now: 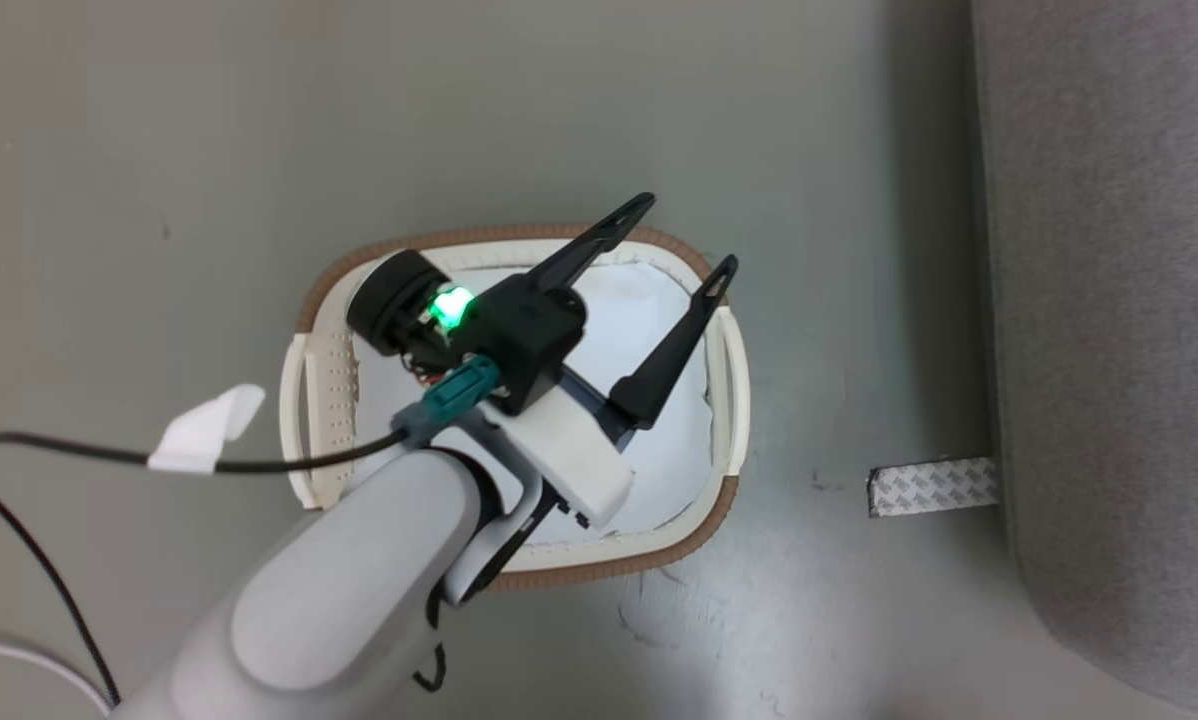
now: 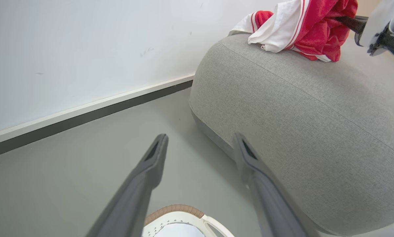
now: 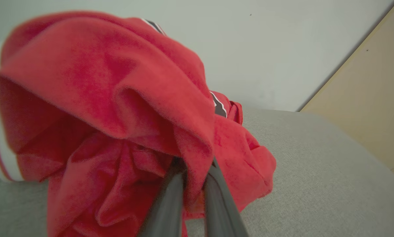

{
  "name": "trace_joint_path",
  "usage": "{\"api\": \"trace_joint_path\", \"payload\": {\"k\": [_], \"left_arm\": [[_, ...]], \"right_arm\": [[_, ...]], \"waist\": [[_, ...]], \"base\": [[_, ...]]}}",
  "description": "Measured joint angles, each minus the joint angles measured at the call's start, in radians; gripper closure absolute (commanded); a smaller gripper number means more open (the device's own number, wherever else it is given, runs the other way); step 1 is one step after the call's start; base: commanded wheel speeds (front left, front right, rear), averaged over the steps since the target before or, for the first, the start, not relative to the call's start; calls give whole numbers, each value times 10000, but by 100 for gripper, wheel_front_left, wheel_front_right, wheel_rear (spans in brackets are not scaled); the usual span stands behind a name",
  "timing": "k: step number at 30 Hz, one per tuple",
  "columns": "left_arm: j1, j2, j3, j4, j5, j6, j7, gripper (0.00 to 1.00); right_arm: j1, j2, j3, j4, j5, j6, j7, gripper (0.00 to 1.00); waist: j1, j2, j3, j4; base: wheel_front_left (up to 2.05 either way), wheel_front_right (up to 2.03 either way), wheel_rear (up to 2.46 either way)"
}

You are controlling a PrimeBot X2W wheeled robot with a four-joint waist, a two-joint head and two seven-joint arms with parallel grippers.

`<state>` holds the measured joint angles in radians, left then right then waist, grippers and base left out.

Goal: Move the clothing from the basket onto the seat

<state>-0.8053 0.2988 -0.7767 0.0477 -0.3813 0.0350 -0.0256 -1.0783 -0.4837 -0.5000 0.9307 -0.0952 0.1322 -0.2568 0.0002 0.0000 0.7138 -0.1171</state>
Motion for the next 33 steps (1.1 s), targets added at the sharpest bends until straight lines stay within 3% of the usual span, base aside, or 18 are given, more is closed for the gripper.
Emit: {"api": "trace_joint_path", "payload": {"k": [1, 2, 3, 10, 21, 25, 33], "left_arm": [[90, 19, 46, 42, -56, 33, -90, 0], [181, 56, 86, 77, -67, 92, -209, 0], [276, 81, 159, 121, -77, 153, -305, 0], [1336, 311, 516, 619, -286, 727, -1152, 0], [3330, 385, 1453, 1375, -928, 1776, -2205, 0], [4009, 391, 1887, 1505, -1162, 1858, -2326, 0], [5782, 232, 2989, 1733, -1101, 1887, -2374, 0]], "right_arm": [[134, 113, -105, 38, -138, 0, -10, 41], [284, 247, -173, 54, -311, -2, -17, 9], [454, 399, -173, 27, -472, 0, -44, 0], [2171, 1250, 251, -2272, -132, -2, -56, 0], [5683, 2433, 2336, -6234, 830, 0, -77, 0], [6756, 2752, 2949, -7097, 924, -2, -79, 0], [8755, 3530, 4261, -7666, 1325, -2, -79, 0]], "waist": [[0, 0, -93, -17], [0, 0, -209, -48], [0, 0, -338, -85], [-2, 0, -1563, -300], [-4, 0, -3976, -197], [-5, 0, -4743, 33], [-6, 0, -6011, 544]], "base": [[0, 0, 0], [0, 0, 0], [0, 0, 0], [0, 0, 0], [0, 0, 0], [0, 0, 0], [0, 0, 0]]}}
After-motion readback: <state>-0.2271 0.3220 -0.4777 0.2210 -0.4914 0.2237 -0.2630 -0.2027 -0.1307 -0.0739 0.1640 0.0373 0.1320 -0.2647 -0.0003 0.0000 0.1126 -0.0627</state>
